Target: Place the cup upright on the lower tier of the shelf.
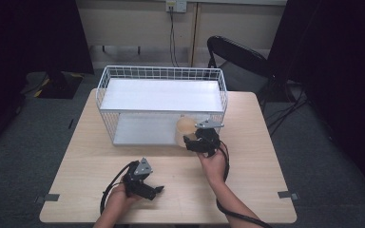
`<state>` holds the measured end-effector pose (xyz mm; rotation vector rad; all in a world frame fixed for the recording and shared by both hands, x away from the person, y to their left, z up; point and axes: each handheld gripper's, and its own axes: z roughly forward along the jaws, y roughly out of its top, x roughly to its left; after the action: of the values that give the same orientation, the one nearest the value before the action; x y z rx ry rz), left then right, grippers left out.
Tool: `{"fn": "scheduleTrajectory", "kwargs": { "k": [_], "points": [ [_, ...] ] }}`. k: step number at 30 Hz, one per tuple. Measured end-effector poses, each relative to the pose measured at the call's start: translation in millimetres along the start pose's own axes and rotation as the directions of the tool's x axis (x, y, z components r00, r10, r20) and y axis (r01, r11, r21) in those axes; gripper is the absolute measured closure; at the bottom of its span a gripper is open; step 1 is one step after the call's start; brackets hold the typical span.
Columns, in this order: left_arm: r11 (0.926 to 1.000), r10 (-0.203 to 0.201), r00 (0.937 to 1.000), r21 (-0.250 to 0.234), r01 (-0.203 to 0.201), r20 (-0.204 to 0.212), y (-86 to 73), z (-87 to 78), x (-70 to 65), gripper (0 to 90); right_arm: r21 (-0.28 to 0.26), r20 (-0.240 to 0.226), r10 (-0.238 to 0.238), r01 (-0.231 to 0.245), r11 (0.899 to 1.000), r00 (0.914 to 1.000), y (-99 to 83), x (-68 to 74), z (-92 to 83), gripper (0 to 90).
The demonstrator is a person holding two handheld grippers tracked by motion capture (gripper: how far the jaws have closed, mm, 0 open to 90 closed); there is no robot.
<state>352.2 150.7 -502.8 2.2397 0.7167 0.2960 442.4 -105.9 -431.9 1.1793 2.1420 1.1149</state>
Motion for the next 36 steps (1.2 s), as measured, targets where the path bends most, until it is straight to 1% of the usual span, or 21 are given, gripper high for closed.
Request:
{"fn": "scheduleTrajectory", "kwargs": {
  "k": [9,13,23,29,32,36],
  "points": [
    [1.0000,0.002,1.0000,0.000,-0.002,-0.001,0.1,-0.1,0.1,5.3,-0.006,0.028,-0.008,0.009,1.000,0.9996,-0.4,0.0,5.2,44.4],
    [1.0000,0.002,1.0000,0.001,-0.002,0.000,0.1,0.0,0.1,5.3,0.003,0.037,-0.013,0.013,1.000,0.9992,-0.3,-0.1,8.5,48.8],
    [1.0000,0.001,1.0000,0.005,-0.001,-0.001,0.6,0.3,0.4,5.0,-0.009,0.050,-0.008,0.009,1.000,0.9987,1.4,-0.7,12.6,59.7],
    [1.0000,0.002,1.0000,0.005,-0.002,-0.001,0.6,0.3,0.4,5.0,-0.005,0.050,-0.004,0.004,1.000,0.9988,2.9,-1.5,14.4,60.3],
    [1.0000,0.002,1.0000,0.005,-0.002,-0.001,0.6,0.3,0.3,5.0,-0.008,0.048,-0.001,0.002,1.000,0.9989,2.8,-1.8,13.8,59.2],
    [1.0000,0.001,1.0000,0.005,-0.001,-0.001,0.6,0.3,0.3,5.0,-0.014,0.036,0.005,-0.005,1.000,0.9993,2.1,-2.0,10.3,53.0]
  ]
}}
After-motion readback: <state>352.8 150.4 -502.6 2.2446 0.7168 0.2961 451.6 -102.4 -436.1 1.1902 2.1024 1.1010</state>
